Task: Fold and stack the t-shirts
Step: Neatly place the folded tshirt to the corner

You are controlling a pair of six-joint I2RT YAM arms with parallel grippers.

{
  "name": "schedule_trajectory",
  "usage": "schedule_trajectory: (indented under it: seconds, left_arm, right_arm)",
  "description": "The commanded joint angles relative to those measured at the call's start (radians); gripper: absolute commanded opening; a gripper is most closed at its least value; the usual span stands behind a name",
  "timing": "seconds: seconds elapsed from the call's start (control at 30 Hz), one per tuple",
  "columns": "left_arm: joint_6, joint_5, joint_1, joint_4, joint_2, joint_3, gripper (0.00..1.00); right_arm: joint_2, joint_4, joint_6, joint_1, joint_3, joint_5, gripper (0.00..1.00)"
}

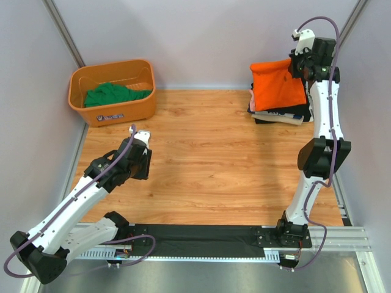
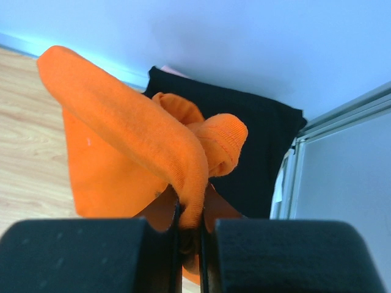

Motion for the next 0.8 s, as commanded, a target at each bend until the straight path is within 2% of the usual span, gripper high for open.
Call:
schedule_trajectory:
  seconds: [0.0,0.4,0.77]
  left_arm:
    - [0.014,-0.018,0.006,0.015,0.006,-0.001,0.43]
    - [0.008,-0.041,0.004,0.009,0.017,-0.001,0.43]
    - [0.006,-0.049,0.004,0.006,0.032,0.001,0.43]
  right_arm:
    - [0.052,0.047,0.003,-0.035,0.113,0.005,0.00]
    - [0.290,0.228,0.155,-0.063,0.156,0.059,0.00]
    - [0.457,0.344,0.322,-0.065,0.230,0.355,0.00]
